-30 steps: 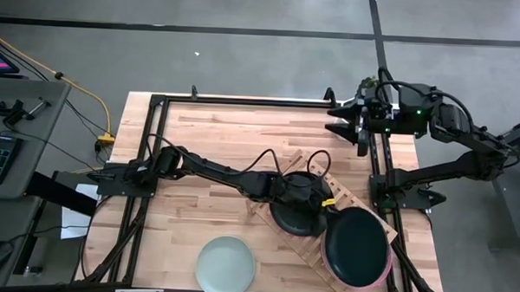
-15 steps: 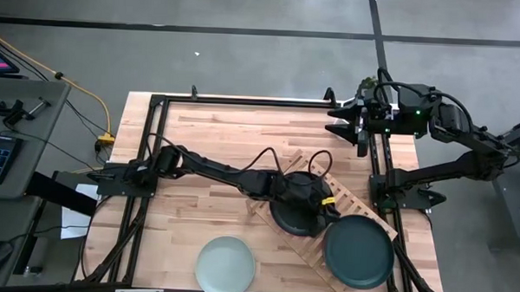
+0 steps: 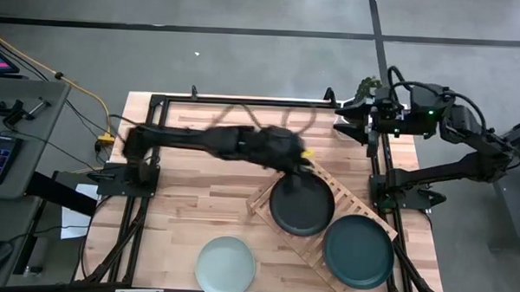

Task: Place and stack plates onto a shelf
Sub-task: Stack the white plate on top of the black plate on the shelf, then return to Home Position

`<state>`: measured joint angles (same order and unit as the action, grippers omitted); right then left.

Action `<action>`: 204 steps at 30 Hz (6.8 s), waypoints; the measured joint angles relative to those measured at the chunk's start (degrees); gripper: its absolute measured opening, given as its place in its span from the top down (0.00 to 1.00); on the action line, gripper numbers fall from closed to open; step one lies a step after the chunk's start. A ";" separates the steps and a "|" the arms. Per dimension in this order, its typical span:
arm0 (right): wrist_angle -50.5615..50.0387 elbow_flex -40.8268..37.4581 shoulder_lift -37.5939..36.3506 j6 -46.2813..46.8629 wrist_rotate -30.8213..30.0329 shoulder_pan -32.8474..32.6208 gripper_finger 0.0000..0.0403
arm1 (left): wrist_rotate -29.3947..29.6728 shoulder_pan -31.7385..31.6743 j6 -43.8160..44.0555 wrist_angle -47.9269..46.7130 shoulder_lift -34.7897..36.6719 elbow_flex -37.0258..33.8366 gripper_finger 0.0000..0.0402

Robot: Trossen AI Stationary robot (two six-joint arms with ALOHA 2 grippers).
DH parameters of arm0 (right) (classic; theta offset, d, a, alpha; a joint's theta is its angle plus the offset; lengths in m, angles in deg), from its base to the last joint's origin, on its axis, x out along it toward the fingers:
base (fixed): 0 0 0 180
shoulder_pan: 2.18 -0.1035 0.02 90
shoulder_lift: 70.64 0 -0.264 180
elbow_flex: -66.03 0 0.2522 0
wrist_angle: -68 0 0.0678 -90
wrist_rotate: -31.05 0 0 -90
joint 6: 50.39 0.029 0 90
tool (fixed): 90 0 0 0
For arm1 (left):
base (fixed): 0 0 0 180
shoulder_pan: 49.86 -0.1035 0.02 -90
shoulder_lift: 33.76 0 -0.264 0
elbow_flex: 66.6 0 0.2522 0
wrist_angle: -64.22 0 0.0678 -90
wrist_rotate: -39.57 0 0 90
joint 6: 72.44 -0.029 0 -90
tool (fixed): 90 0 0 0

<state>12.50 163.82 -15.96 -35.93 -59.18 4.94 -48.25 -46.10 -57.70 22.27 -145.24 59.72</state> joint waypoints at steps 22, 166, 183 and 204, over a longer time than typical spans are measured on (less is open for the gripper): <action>1.05 -5.60 -2.17 -0.89 2.42 -0.04 0.46 | 28.32 14.41 18.93 40.56 46.14 -66.83 0.75; -1.77 -5.57 -2.13 0.52 2.14 -0.04 0.46 | 2.15 0.05 15.14 -4.60 10.61 -19.33 0.96; -1.79 -5.57 -2.13 0.13 2.16 -0.04 0.46 | -0.01 0.03 13.61 -4.39 11.28 -19.39 0.76; -2.55 -5.57 -2.15 1.20 2.82 -0.13 0.46 | 16.10 2.91 -2.64 25.16 38.17 -40.97 0.71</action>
<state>9.95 158.25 -18.11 -34.73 -56.36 4.81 -32.15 -43.19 -60.35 47.44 -107.08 18.75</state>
